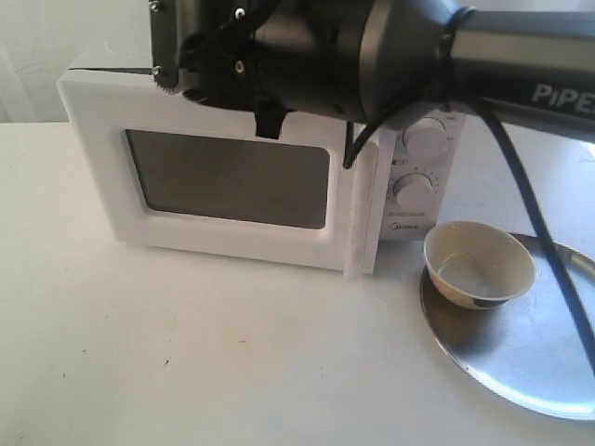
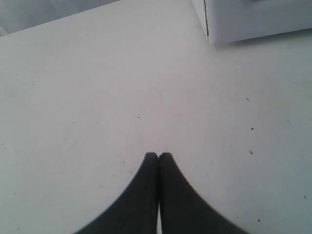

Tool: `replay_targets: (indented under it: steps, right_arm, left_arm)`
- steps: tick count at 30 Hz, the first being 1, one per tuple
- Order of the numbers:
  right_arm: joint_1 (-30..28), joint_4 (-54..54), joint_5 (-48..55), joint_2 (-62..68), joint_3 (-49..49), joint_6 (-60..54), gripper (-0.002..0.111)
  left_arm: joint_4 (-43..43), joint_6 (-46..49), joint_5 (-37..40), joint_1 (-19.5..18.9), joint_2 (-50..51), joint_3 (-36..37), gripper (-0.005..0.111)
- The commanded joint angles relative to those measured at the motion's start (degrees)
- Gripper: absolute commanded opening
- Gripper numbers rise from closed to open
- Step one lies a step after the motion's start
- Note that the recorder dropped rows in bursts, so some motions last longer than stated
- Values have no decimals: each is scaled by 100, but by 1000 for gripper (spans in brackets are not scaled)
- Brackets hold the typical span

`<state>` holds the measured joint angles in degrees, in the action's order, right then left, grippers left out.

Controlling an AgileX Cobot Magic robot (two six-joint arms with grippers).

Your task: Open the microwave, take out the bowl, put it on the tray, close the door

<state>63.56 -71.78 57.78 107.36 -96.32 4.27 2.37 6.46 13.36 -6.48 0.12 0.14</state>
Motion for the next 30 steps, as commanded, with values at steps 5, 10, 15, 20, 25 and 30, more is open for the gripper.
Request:
replay_targets:
  steps: [5, 10, 15, 20, 25, 30]
  right_arm:
    - [-768, -51, -686, 344, -19, 497, 0]
    - [-1167, -732, -774, 738, -19, 755, 0]
    - [-1520, -1357, -1075, 1014, -19, 2509, 0]
    - [-1461, -1332, -1404, 972, -19, 2645, 0]
    - [-1039, -662, -1550, 294, 63, 2571, 0]
    - [-681, -436, -1916, -1398, 1268, 2530, 0]
  left_arm:
    - [-46, -18, 11, 30, -12, -14, 0]
    - [-46, -18, 11, 30, -12, -14, 0]
    - [-46, -18, 11, 30, -12, -14, 0]
    - [-46, -18, 11, 30, -12, -14, 0]
    - [-46, -18, 1, 30, -12, -14, 0]
    - [-46, -18, 1, 30, -12, -14, 0]
